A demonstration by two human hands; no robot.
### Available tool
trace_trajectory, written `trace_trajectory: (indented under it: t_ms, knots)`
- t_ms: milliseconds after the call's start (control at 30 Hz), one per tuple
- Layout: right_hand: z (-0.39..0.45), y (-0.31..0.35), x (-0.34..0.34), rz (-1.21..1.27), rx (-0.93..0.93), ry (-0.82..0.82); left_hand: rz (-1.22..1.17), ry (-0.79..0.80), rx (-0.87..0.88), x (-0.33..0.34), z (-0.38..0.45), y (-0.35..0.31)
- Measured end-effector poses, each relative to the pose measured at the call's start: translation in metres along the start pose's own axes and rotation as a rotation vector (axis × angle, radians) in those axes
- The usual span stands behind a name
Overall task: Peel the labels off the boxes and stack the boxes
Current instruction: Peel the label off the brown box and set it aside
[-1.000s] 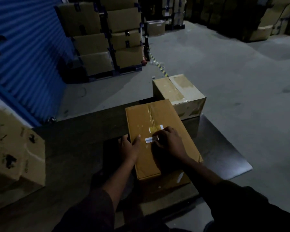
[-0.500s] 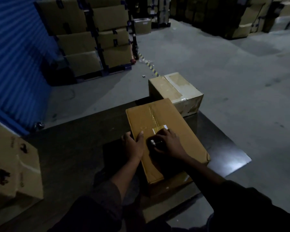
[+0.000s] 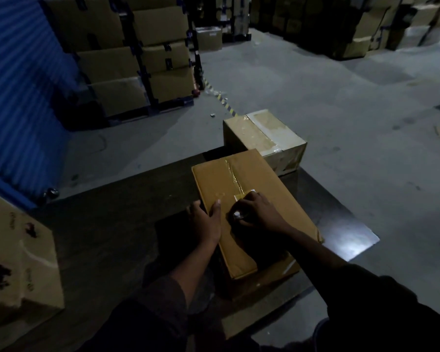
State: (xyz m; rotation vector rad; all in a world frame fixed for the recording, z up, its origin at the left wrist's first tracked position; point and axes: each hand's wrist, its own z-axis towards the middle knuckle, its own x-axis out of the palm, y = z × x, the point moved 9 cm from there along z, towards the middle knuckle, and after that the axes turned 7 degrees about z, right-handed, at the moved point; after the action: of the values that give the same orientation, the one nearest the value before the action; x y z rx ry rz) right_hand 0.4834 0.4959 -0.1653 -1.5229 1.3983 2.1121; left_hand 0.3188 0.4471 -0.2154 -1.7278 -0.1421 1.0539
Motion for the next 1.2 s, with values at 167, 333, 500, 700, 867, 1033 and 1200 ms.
trace_trajectory:
  t_ms: [167, 333, 500, 700, 867, 1033, 1200]
  knots:
    - [0.0, -0.031, -0.027, -0.074, 0.114, -0.134, -0.025, 0.004, -0.002, 0.001, 0.002, 0.0]
    - [-0.019, -0.047, -0.033, -0.225, 0.148, -0.252, 0.02, 0.067, 0.056, 0.008, 0.016, -0.011]
    - [-0.037, -0.025, -0.025, -0.295, 0.169, -0.194, 0.13, 0.225, 0.148, 0.007, 0.037, -0.027]
    - [-0.039, 0.006, -0.012, -0.251, 0.071, -0.176, 0.228, 0.36, 0.144, 0.004, 0.053, -0.031]
    - [0.001, -0.001, -0.016, 0.061, 0.0, -0.155, 0.277, 0.201, 0.201, 0.0, 0.04, -0.034]
    - [0.028, 0.002, 0.0, 0.057, -0.06, -0.022, 0.106, 0.117, 0.174, -0.014, 0.034, -0.025]
    - [0.034, 0.0, 0.002, 0.01, -0.029, 0.015, 0.097, 0.084, 0.193, -0.016, 0.033, -0.029]
